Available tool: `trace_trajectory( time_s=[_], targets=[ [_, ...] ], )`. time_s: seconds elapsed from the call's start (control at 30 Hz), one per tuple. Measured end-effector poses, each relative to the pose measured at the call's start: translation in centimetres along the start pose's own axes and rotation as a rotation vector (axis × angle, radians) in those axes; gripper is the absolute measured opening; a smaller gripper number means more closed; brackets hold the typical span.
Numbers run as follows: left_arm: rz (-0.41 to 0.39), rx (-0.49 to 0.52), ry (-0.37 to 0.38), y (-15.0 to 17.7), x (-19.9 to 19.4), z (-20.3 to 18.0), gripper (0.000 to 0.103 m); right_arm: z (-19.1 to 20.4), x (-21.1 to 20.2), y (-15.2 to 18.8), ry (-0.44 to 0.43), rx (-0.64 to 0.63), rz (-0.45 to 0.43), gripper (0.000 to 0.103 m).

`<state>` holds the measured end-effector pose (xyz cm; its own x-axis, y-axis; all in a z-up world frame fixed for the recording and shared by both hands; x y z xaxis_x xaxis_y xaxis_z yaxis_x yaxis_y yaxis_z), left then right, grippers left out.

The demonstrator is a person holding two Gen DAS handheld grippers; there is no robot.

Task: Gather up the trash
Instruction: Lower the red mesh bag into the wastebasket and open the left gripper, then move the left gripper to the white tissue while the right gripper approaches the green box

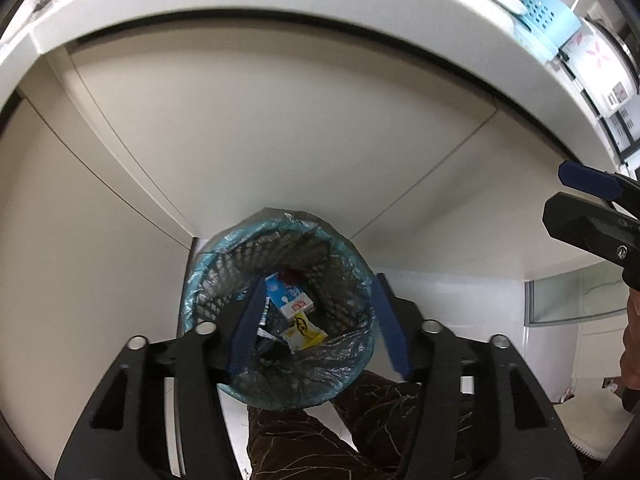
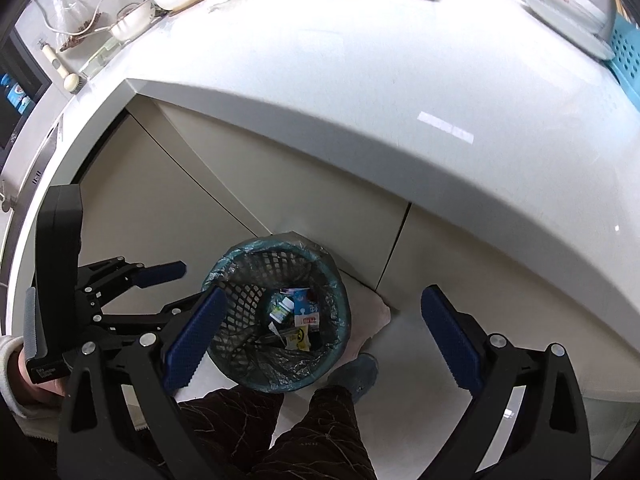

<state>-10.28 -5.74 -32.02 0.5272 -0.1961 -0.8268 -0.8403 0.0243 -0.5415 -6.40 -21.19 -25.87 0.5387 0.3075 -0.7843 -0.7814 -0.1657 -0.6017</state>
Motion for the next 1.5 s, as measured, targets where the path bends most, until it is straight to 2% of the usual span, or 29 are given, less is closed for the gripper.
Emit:
trace_trajectory(
  time_s=[0.1,0.13,0.33,0.57,0.9,1.5],
  targets=[
    [-0.036,-0.012,-0.022,-1.3,-1.7,-0.1,0.072,0.2,-1.1,-1.2,0.013,-0.021,-0.013,0.094],
    [-0.051,-0.016,-0.035,-1.8,-2.4,0.0,0.079,0.2,-1.7,-1.8,0.012,-0.024,-0.022,0.094],
    [-0.142,-0.058,-0.081,-5.3,-6.5,0.2,0.095,-0.1,-4.6,-5.9,0.025,-0.024,-0.082,0.094],
    [-0.189,-0.128,-0.137,-9.9,-9.9,0.3,0.097,-1.7,-6.1,-9.9,0.044,-0.010,-0.116,0.094],
    [-0.225,-0.157,-0.205,-15.4,-13.0,1.7,0.097,-3.8,-7.0,-15.0,0.084,0.035,-0.146,0.094],
    [-0.233,-0.027,-0.122,-25.7,-11.0,5.1,0.097,-4.6,-5.9,-21.7,0.222,0.159,-0.195,0.094]
  ],
)
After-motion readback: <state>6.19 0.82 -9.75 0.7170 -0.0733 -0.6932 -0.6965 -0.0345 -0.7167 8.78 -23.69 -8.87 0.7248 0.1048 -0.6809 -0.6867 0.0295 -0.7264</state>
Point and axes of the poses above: each gripper's, at about its wrist camera, not at the fingertips, and x roughly the way its jaws point, z to its left, y to its underside, the point moved 5 cm from there along x, roughly the way its jaws point, and after that the axes turned 14 degrees about -z, right-handed, at the moved point
